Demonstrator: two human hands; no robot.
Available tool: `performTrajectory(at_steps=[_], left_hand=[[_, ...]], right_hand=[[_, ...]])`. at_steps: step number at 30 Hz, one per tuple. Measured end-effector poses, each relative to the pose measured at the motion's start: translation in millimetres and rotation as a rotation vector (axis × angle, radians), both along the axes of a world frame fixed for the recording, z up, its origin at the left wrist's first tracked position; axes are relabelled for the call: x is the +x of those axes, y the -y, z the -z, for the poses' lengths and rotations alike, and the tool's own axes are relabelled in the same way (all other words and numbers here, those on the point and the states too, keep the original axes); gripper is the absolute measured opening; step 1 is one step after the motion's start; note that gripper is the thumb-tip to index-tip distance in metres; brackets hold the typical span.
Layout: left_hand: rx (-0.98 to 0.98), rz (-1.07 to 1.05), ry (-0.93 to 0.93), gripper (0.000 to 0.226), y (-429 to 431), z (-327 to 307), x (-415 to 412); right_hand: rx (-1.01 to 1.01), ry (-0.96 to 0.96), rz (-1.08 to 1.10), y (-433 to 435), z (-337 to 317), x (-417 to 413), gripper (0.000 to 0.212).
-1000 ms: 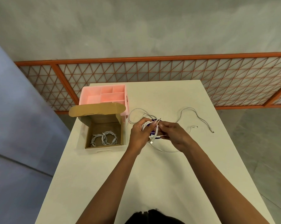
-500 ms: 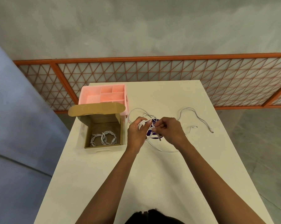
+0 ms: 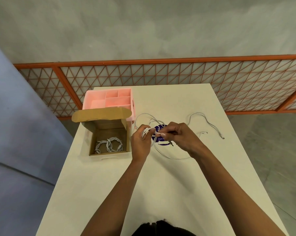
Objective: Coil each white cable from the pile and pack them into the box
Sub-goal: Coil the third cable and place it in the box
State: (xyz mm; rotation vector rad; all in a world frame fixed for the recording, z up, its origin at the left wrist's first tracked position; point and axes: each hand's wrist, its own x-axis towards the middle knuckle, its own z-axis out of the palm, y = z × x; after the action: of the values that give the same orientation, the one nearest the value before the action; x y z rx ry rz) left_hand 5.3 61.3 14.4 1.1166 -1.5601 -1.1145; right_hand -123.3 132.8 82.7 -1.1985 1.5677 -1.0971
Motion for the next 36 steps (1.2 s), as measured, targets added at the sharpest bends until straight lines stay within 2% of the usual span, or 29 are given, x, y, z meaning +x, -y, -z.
performTrajectory(at_steps=[4,10,13,19,23,27,31,36], left_hand=[[0.022,-0.025,-0.014,0.013,-1.5,-4.8,-1.1],[0.243,0.118,-0.09,0.024,-6.0,-18.5,-2.6],[0.314,0.239,-0.184,0.03,-3.9,-24.3,2.7],[0.295,0.565,-0.059,0.022,3.9,-22.4,16.7],[0.301,0.648,0.003,0.02,5.8,-25.8,19.2],[0.428,0.564,-0.068,0.025,3.7,-27.9,11.2],[0.269,0.457,0.002,0.012,-1.5,-29.6,-0.1],[0.243,0.396,-0.112,0.015,-2.6,-36.6,-5.4]], right_hand=[[-0.011,0.117,0.077,-3.0,-0.1,-9.6,0.014],[0.044,0.357,0.274,-3.0,0.6,-20.8,0.016],[0.092,0.344,0.319,-3.4,1.8,-28.7,0.018],[0.094,0.372,0.355,0.7,-0.8,-34.0,0.014],[0.09,0.358,0.35,2.1,-1.5,-36.7,0.015],[0.083,0.327,0.337,3.1,-1.7,-38.7,0.016],[0.061,0.322,0.315,5.2,-1.8,-39.5,0.015],[0.039,0.38,0.322,5.6,2.6,-45.6,0.016]])
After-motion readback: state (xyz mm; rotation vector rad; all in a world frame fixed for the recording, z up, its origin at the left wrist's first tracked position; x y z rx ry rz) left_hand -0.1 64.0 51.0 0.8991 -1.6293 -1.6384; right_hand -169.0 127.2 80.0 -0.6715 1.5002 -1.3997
